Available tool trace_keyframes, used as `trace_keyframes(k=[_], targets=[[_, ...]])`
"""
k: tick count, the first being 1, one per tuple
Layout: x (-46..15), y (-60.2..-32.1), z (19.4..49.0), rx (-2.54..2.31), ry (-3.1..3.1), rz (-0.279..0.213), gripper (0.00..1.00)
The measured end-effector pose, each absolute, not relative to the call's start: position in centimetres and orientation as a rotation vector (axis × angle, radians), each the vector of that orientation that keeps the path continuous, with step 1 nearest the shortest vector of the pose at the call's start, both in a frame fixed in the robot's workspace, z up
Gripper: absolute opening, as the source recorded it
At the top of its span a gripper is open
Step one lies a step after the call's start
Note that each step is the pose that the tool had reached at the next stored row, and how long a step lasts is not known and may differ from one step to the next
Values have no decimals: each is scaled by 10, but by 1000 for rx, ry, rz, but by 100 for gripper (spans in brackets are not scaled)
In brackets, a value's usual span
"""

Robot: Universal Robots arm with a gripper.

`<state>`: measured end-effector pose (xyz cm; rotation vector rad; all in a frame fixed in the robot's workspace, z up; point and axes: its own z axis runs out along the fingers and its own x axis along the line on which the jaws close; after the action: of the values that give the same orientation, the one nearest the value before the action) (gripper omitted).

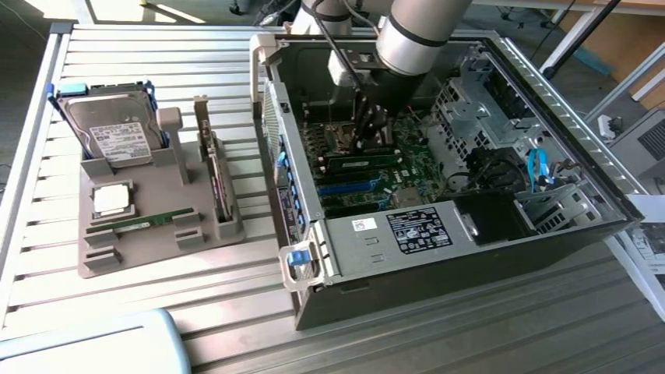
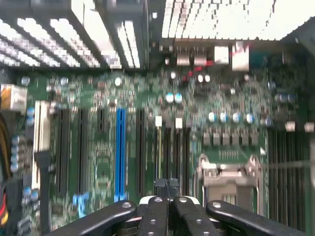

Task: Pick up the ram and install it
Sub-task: 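Press down the ram until it locks into place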

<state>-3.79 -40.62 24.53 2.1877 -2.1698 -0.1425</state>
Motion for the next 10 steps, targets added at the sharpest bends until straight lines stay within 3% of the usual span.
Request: trace_keyframes(k=[10], targets=[[-65,-406,241,2188,-2170,-143,13]])
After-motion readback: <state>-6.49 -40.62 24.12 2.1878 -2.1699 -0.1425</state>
